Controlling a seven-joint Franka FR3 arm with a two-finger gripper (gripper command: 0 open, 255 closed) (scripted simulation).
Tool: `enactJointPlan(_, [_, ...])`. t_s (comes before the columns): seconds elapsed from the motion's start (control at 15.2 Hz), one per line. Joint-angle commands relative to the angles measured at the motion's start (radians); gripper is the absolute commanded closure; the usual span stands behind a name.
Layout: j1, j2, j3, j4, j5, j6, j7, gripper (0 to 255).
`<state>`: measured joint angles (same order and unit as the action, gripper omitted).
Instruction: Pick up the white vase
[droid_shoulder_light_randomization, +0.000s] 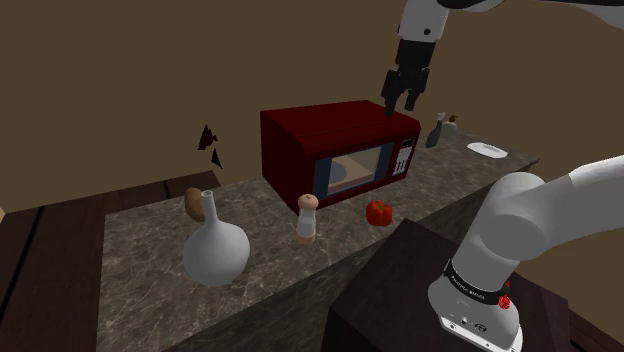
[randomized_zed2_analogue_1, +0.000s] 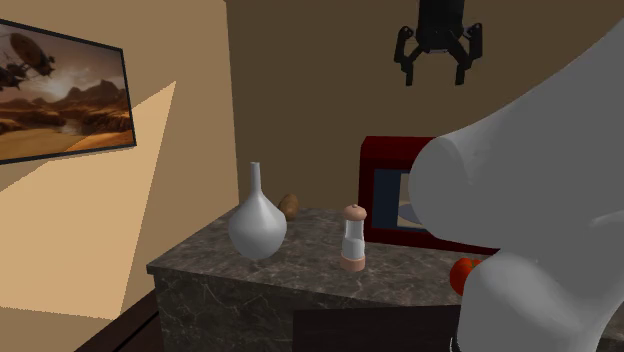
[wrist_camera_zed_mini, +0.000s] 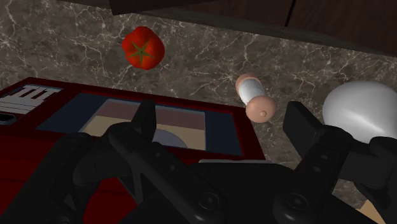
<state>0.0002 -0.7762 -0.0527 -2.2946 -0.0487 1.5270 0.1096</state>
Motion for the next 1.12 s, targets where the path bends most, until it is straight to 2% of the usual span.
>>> enactJointPlan(0.0, [0.000,0.000,0.000,0.000,0.000,0.000,0.000,0])
enactJointPlan(0.53, [0.042,0.150,0.138,-0.005,0.089,0.151,0.175,0])
enactJointPlan(1.06, [0.071,0.366,0.266,0.073,0.130,0.292,0.344,0])
